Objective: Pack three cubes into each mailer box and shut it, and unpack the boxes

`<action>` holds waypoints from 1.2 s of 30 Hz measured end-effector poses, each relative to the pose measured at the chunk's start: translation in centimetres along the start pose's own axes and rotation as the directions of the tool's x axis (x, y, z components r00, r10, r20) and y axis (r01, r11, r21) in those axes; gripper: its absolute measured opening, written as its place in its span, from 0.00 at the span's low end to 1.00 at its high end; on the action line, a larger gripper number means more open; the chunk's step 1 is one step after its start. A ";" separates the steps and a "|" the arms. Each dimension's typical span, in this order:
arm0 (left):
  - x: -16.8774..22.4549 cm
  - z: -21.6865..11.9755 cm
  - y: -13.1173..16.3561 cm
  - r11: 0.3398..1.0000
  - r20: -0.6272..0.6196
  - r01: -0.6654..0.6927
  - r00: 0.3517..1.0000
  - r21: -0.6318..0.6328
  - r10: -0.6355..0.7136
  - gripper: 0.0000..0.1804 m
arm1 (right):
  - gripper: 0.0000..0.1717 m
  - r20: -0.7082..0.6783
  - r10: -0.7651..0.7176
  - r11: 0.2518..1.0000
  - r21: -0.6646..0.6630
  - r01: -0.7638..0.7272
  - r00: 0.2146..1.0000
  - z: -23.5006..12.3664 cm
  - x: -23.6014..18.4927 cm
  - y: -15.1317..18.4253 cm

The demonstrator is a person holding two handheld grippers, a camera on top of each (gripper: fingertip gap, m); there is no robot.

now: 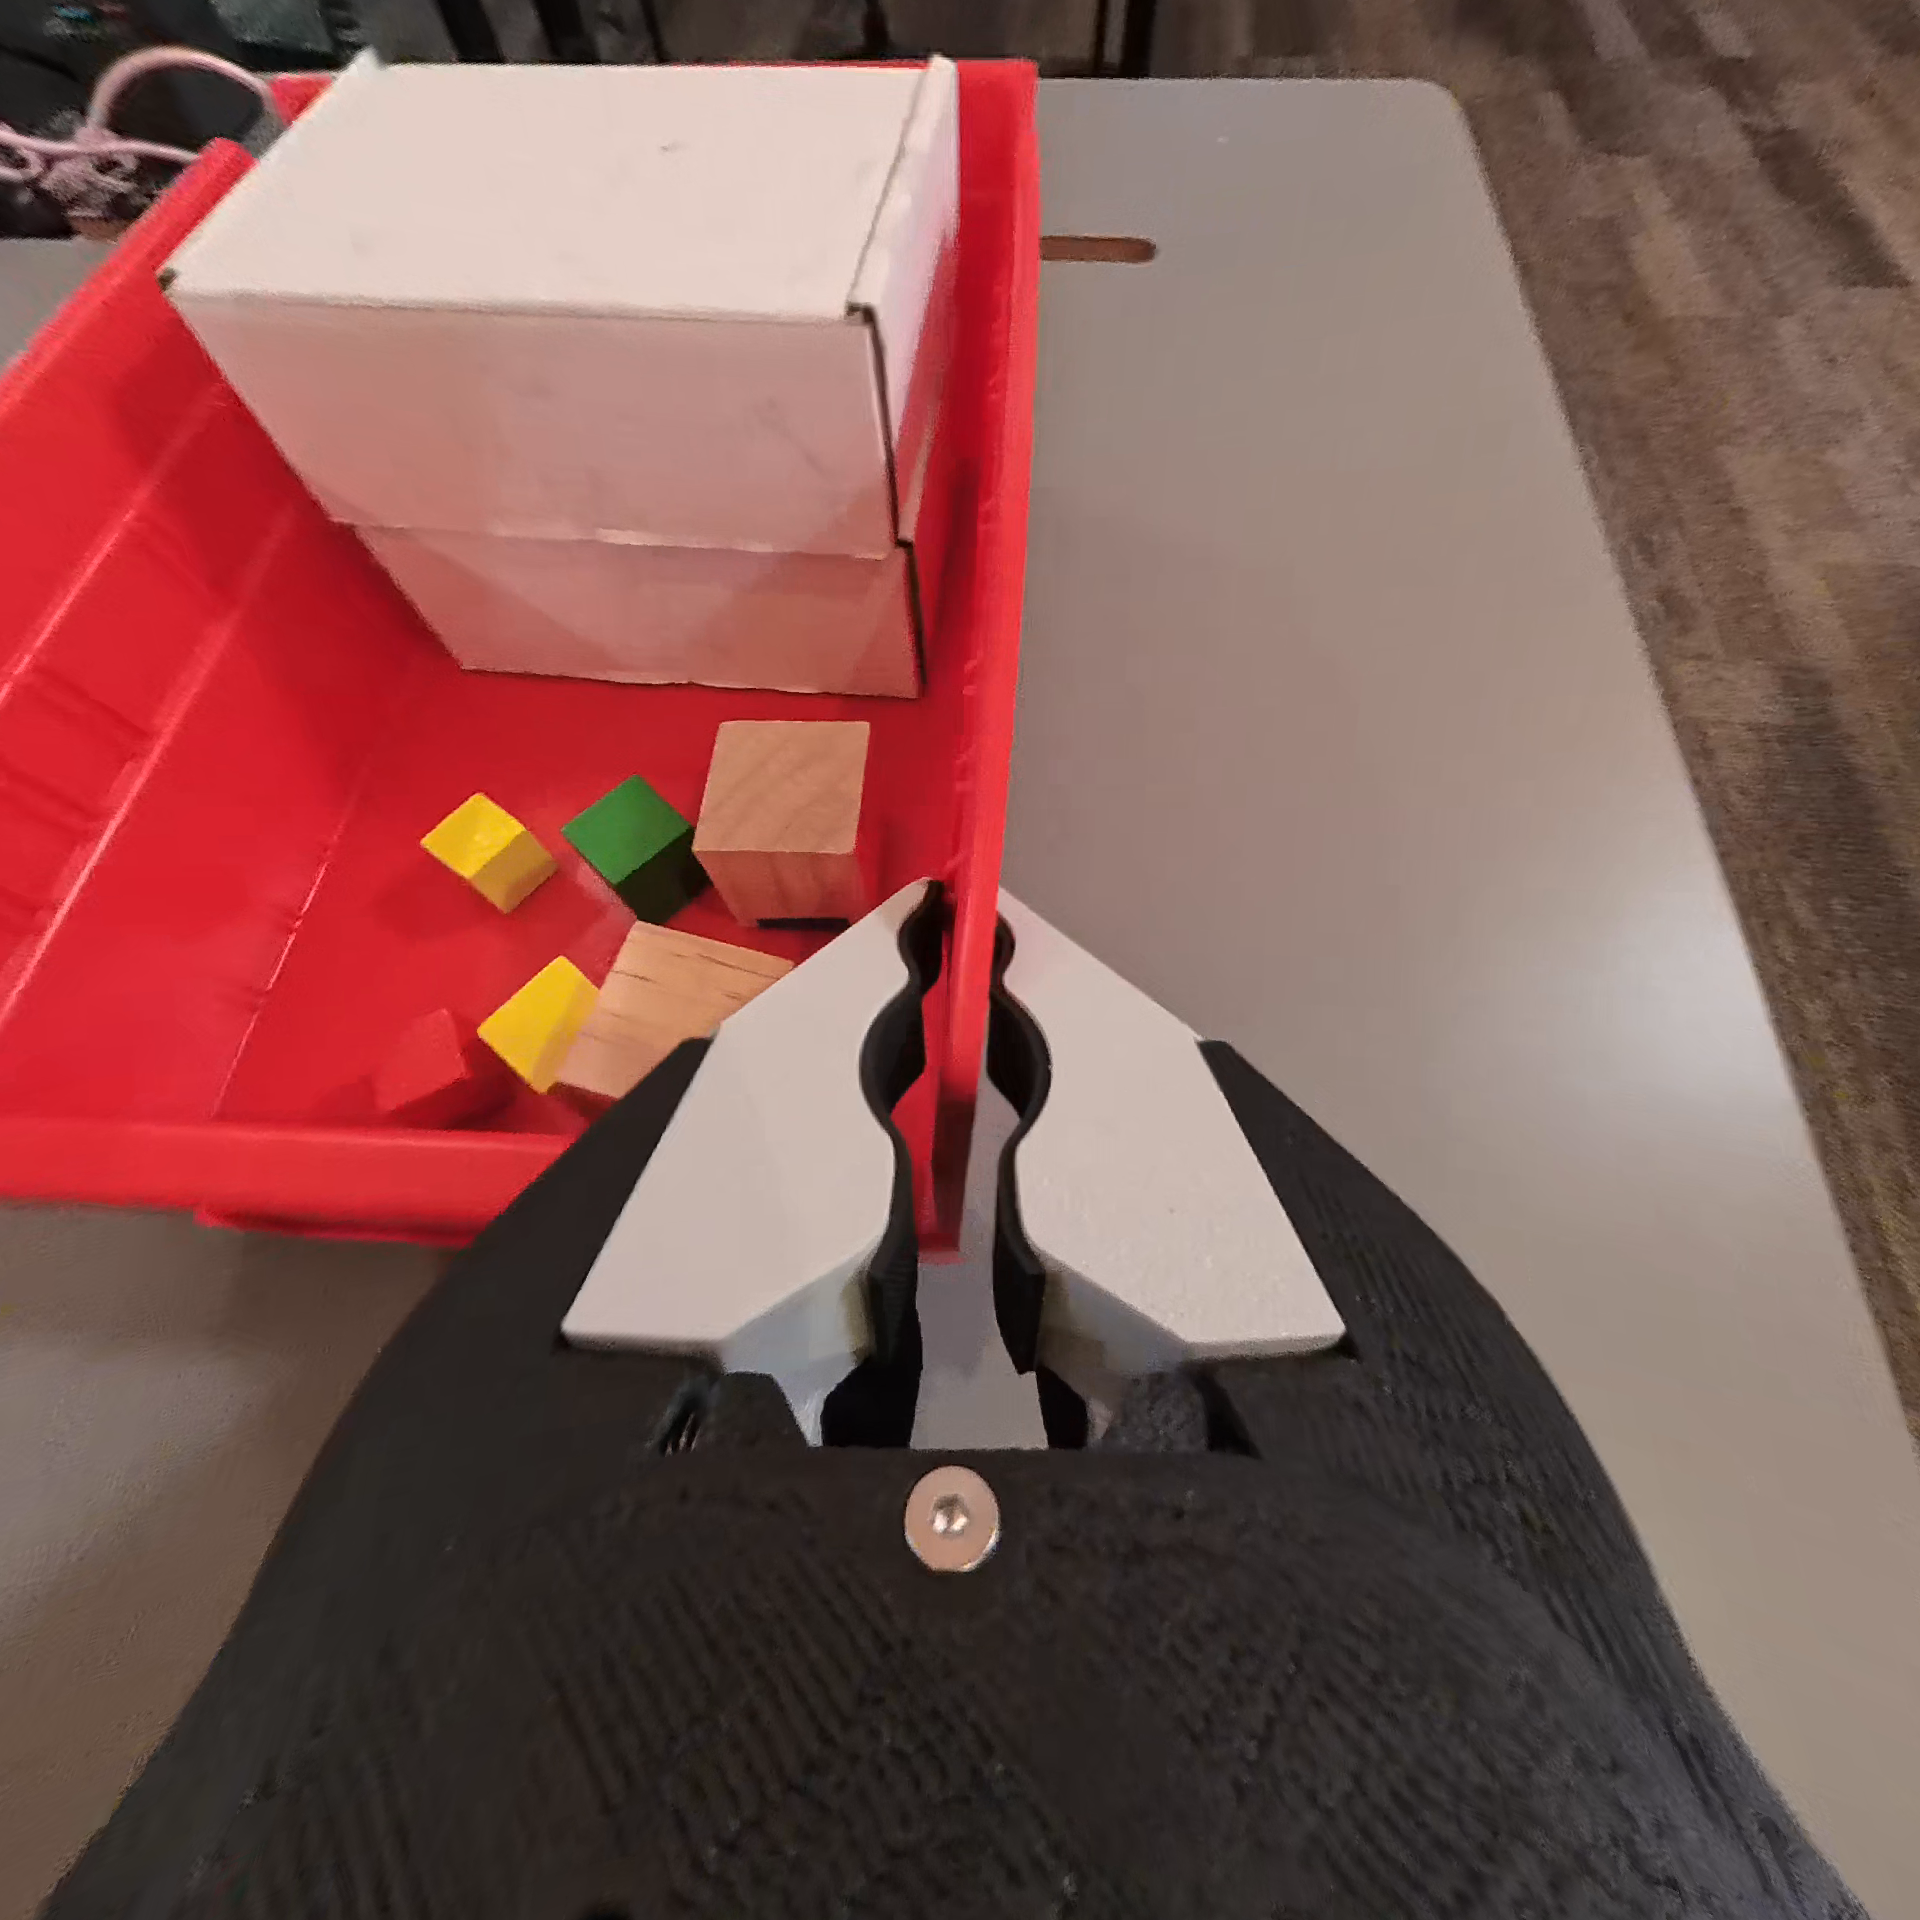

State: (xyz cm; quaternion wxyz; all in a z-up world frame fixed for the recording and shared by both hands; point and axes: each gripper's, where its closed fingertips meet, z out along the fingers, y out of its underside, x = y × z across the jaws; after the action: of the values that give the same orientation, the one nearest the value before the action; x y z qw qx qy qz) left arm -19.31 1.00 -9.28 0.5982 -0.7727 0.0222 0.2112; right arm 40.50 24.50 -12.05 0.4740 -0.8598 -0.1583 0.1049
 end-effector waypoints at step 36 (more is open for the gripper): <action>-1.2 -9.8 -10.8 0.880 0.167 -0.179 0.979 0.439 0.116 0.02 | 0.29 0.438 -0.508 0.862 0.253 0.440 0.742 3.4 -36.5 -2.7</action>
State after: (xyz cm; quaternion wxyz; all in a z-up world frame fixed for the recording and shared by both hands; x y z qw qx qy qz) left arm -14.39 -5.34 2.95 0.7435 -0.5924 0.0888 0.2973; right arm 5.03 14.94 -10.47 0.4851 -0.7019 -0.4793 0.2055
